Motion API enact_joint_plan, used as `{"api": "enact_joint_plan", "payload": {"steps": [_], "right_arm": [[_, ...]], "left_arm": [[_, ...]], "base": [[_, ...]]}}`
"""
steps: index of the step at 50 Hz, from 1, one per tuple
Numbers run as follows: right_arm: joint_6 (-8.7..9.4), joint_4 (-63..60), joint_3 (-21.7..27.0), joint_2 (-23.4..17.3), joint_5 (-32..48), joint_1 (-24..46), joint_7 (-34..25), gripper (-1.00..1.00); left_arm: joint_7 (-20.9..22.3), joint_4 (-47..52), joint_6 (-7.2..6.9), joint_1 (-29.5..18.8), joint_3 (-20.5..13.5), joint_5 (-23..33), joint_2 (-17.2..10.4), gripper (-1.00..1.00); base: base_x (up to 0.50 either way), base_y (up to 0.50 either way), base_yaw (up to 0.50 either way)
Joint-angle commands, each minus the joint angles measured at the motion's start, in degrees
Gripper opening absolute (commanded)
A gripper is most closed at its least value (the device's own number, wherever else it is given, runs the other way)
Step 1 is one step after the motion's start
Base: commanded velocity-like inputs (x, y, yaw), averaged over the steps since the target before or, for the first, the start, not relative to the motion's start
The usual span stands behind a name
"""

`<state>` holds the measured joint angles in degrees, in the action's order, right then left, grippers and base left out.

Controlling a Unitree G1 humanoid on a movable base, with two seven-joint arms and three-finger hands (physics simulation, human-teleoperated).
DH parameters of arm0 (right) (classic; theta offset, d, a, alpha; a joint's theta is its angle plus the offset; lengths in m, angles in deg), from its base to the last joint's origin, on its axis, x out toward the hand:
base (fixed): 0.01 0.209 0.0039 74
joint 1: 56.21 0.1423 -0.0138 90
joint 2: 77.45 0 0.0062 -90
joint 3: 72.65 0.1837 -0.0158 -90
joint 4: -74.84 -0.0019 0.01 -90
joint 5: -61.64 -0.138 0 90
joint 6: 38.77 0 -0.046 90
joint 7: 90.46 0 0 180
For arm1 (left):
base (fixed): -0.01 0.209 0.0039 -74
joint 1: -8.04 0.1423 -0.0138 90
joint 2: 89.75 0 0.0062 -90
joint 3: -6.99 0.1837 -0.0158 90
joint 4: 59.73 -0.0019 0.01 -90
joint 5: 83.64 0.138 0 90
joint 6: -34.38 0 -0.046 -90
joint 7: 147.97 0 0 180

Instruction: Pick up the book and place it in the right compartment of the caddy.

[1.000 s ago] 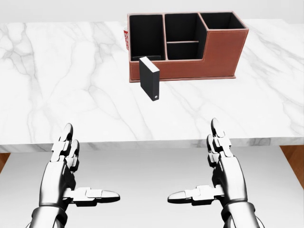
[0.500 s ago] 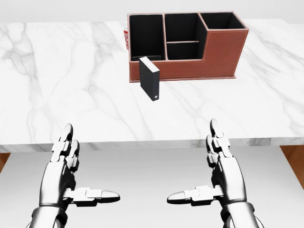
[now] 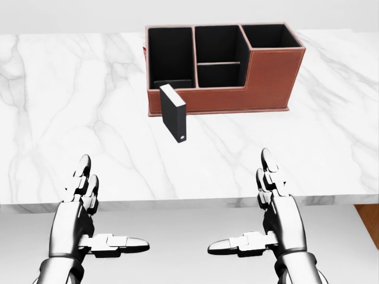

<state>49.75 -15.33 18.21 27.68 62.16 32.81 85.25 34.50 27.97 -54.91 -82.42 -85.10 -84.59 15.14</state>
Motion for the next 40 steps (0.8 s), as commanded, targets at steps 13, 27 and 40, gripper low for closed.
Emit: {"api": "enact_joint_plan", "payload": {"steps": [13, 27, 40], "right_arm": [[-0.04, 0.0, 0.0, 0.0, 0.2, 0.1, -0.1, 1.0], [-0.17, -3.1, 0.1, 0.0, 0.0, -0.9, 0.0, 1.0], [-1.41, -13.4, 0.5, 0.3, -1.3, -2.8, 0.7, 1.0]], "left_arm": [[0.0, -0.2, 0.06, -0.1, 0.1, 0.0, 0.0, 1.0], [-0.3, 4.8, -1.7, 0.5, -0.8, -2.0, 0.1, 1.0], [-1.1, 15.7, 3.9, 2.3, -2.4, -4.8, 0.1, 1.0]], "base": [[0.32, -0.14, 0.0], [0.3, 0.0, 0.0], [0.3, 0.0, 0.0]]}}
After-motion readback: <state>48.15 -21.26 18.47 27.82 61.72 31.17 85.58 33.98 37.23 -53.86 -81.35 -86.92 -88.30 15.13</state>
